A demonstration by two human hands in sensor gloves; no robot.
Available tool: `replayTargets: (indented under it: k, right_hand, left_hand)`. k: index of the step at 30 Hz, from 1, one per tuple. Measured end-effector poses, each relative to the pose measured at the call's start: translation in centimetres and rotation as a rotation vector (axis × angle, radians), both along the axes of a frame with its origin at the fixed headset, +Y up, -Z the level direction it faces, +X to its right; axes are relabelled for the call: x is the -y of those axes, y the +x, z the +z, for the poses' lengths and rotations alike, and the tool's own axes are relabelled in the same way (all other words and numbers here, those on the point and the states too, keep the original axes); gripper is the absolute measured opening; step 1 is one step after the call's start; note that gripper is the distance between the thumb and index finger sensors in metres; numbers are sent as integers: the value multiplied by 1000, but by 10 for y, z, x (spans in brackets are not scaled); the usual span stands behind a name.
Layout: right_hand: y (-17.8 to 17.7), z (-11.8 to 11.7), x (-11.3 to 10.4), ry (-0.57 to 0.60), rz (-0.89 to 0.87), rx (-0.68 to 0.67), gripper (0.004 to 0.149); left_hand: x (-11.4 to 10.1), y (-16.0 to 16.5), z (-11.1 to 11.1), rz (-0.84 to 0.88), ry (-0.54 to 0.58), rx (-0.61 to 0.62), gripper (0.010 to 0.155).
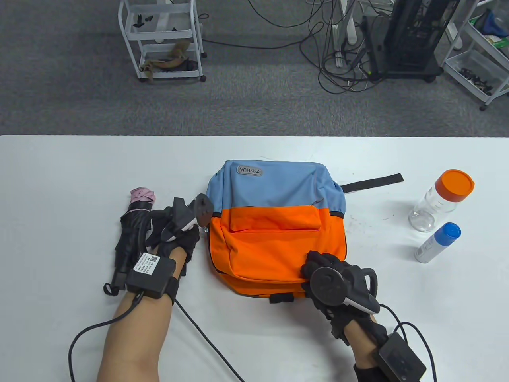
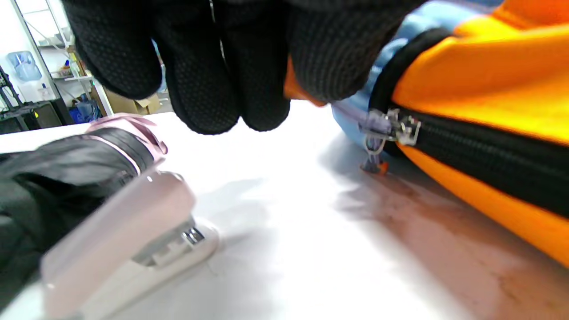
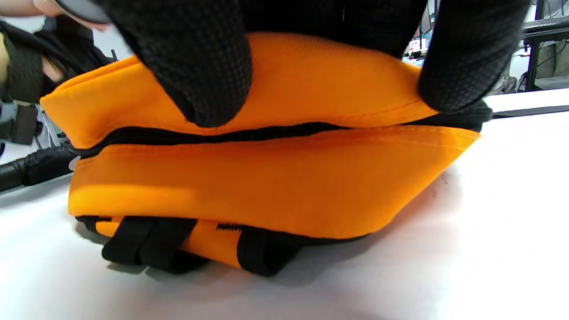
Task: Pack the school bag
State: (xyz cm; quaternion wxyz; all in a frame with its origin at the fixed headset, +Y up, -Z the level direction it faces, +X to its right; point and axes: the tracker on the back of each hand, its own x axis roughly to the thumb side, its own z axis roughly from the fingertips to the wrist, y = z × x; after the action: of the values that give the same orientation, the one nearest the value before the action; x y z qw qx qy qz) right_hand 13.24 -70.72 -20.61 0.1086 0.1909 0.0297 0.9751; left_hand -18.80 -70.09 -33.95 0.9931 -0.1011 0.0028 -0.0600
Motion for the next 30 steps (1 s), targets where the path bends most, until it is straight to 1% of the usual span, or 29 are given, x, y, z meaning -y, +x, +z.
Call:
replayTargets:
  k: [1,3,7,8,11,13,15,17,18,20,21,22,24,27,30]
  right_hand:
    - [0,0,0,-2,0,-2,47]
    - [1,0,1,-7,-9,-2,48]
    - [1,-1,1,-19,-16,1,48]
    - [1,-1,0,-22,-17,1,48]
    - [2,-1,0,-26,-19,0,48]
    - [3,-2,0,-33,-24,2,49]
    - [3,-2,0,-45,-22,1,51]
    - [3,-3,0,-46,-22,1,52]
    - [3,-3,0,-47,-24,1,52]
    - [3,-3,0,-51,-28,1,52]
    - [4,-3,0,-51,-28,1,53]
    - [4,-3,1,-52,-26,1,53]
    - [3,-4,1,-54,-23,2,54]
    - [2,-3,1,-60,-14,-3,55]
    - [4,-3,1,-85,-27,-1,57]
  left_hand:
    - [-5,0,2,4,9,6,55]
    - [-20,0,10,22,63,35,57]
    - [-66,7,31,30,154,117,62]
    - [-82,10,40,33,193,146,63]
    - [-116,15,68,75,276,230,66]
    - [-128,18,88,95,319,290,68]
    - [-132,21,108,73,370,314,69]
    - [-131,23,124,55,403,337,71]
    - [-127,24,138,67,425,347,72]
    - [-117,25,156,127,451,365,72]
    - [-111,25,161,146,458,370,72]
    - [-102,25,165,164,466,361,72]
    - [-83,26,167,169,432,340,73]
    - [-58,29,169,177,423,352,74]
    - [-43,29,168,152,400,364,78]
